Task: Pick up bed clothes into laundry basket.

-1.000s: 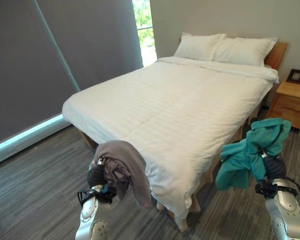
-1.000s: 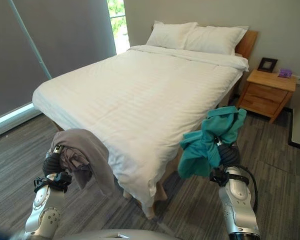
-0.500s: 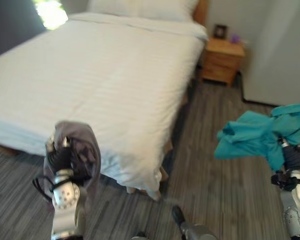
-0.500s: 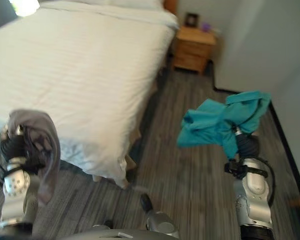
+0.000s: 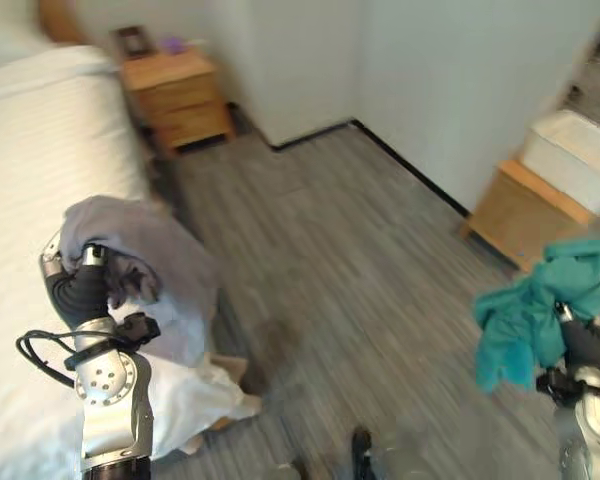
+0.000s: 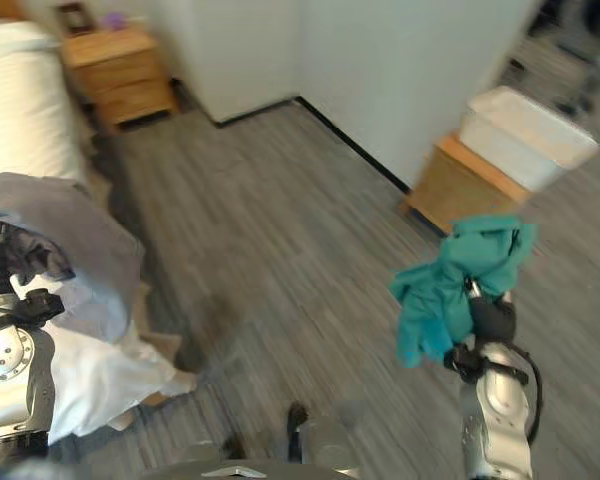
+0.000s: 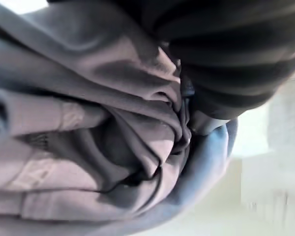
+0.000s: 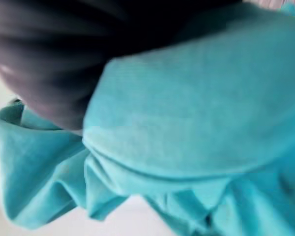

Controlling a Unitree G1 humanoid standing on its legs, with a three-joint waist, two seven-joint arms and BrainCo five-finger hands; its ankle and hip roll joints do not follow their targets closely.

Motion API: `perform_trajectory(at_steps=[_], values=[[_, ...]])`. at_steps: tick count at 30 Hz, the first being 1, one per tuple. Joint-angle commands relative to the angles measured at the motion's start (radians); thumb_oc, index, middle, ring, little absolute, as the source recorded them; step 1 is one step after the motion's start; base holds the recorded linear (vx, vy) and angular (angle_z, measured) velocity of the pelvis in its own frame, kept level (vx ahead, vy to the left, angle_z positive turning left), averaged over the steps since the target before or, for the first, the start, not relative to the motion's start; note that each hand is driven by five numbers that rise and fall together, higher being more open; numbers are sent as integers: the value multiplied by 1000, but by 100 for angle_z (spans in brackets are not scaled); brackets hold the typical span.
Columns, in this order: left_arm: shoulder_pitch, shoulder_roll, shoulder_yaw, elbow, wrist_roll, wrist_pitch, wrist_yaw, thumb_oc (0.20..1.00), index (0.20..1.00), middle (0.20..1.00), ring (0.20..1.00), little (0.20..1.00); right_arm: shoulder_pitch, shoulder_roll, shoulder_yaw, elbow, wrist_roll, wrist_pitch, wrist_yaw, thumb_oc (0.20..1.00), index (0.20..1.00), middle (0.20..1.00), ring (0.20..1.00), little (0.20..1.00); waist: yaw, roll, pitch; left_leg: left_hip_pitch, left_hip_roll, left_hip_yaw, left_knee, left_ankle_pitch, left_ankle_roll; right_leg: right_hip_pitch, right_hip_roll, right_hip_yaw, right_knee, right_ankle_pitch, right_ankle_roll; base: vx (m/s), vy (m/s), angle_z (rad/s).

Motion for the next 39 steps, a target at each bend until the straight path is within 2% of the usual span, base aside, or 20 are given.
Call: perform_trajectory(at_steps=[1,6,9,10,11,13,17,18,19,23,25,27,29,30,31,32,33,35,36,39], values=[[44,107,28,-87,-28,-47,-20,200,200,200,200,200,-38,-43,-36,-55,-12,-70,5,200,200,200,200,200,24,-44,-73,101,-5,7,-141,32,-59,84,-4,147,-134,58,33,9,-133,-112],[43,87,13,-67,-64,-36,-48,200,200,200,200,200,-4,-59,-62,-54,10,-58,22,200,200,200,200,200,2,-45,-67,118,30,33,-134,54,-80,101,41,201,-170,60,5,28,-166,-22],[30,90,4,-65,-75,-44,-67,200,200,200,200,200,24,-46,-85,-48,21,-63,25,200,200,200,200,200,-6,-56,-47,79,81,3,-9,58,-102,115,69,216,-160,39,-25,48,-288,16],[13,80,-25,-47,-107,-46,-79,200,200,200,200,200,40,-52,-99,-46,24,-72,15,200,200,200,200,200,-1,-68,-15,4,130,-23,172,146,-117,142,80,230,-152,27,-55,-11,-287,24],[1,74,-43,-37,-122,-47,-74,200,200,200,200,200,39,-51,-99,-49,28,-77,4,200,200,200,200,200,8,-74,8,-66,133,-95,296,167,-112,159,84,239,-156,21,-76,29,-333,42],[-15,66,-66,-33,-150,-45,-72,200,200,200,200,200,17,-63,-95,-40,37,-81,-15,200,200,200,200,200,24,-80,25,-155,47,-184,329,127,-90,181,72,254,-167,11,-79,122,-99,25],[1,72,-78,-28,-157,-35,-92,200,200,200,200,200,-21,-73,-78,-61,34,-91,-13,200,200,200,200,200,49,-77,3,-218,-7,-172,171,107,-75,226,66,284,-215,4,-60,287,6,-9],[18,86,-107,-23,-139,-30,-114,200,200,200,200,200,-49,-98,-43,-55,17,-91,-17,200,200,200,200,200,86,-58,3,-248,-51,-223,27,191,-84,249,87,312,-224,-7,-59,378,21,-25],[20,96,-110,-13,-113,-27,-109,200,200,200,200,200,-61,-108,-28,-52,9,-91,-14,200,200,200,200,200,99,-56,3,-265,-71,-248,-34,214,-93,263,91,326,-231,-16,-58,540,7,-39],[29,105,-79,-17,-98,-33,-98,200,200,200,200,200,-98,-109,-3,-73,-5,-75,12,200,200,200,200,200,113,-54,-34,-249,-87,-241,-69,231,-82,332,88,376,-221,-73,-55,501,33,-44],[33,104,-65,-12,-83,-27,-94,200,200,200,200,200,-96,-88,2,-90,-11,-68,17,200,200,200,200,200,125,-73,-50,-235,-96,-225,-21,191,-51,339,48,378,-122,-85,-32,514,99,-63],[28,114,-60,-11,-71,-19,-81,200,200,200,200,200,-103,-61,13,-88,-25,-63,15,200,200,200,200,200,132,-85,-45,-181,-104,-201,-15,150,-16,263,28,370,143,49,14,442,102,-49],[30,130,-50,-13,-76,-28,-74,200,200,200,200,200,-114,-38,45,-84,-35,-58,21,200,200,200,200,200,124,-52,-11,-82,-83,-187,-37,109,17,96,6,295,450,160,45,530,208,-46],[23,146,-54,-18,-69,-29,-68,200,200,200,200,200,-116,-36,70,-72,-55,-47,26,200,200,200,200,200,87,-12,7,-4,-63,-193,-63,85,29,-7,30,275,544,152,49,449,190,-38],[23,144,-53,-17,-68,-30,-68,200,200,200,200,200,-118,-37,71,-72,-56,-46,26,200,200,200,200,200,86,-14,9,0,-67,-192,-69,84,29,-12,27,277,558,144,49,617,134,-33],[1,151,-69,-9,-73,-31,-73,200,200,200,200,200,-101,-34,69,-56,-59,-42,24,200,200,200,200,200,47,-8,17,65,-70,-209,-94,67,30,-106,62,289,557,91,38,558,4,-30],[-11,151,-72,-7,-82,-36,-78,200,200,200,200,200,-90,-35,60,-51,-52,-43,30,200,200,200,200,200,32,-18,13,107,-76,-204,-109,35,20,-133,40,258,439,37,28,730,-31,-23],[-14,148,-78,-10,-95,-36,-87,200,200,200,200,200,-78,-30,55,-54,-47,-47,30,200,200,200,200,200,20,-10,8,130,-63,-204,-116,23,5,-131,15,216,340,36,21,406,-81,1],[-17,148,-78,-11,-100,-35,-95,200,200,200,200,200,-74,-27,39,-48,-39,-49,24,200,200,200,200,200,12,-11,3,159,-56,-189,-122,2,-13,-158,-36,187,247,31,17,427,-107,7],[-16,146,-81,10,-92,-40,-112,200,200,200,200,200,-54,-26,20,-38,-34,-54,18,200,200,200,200,200,-21,-10,-17,246,-31,-192,-136,-26,-64,-163,-63,157,-26,109,47,625,-204,-2]])
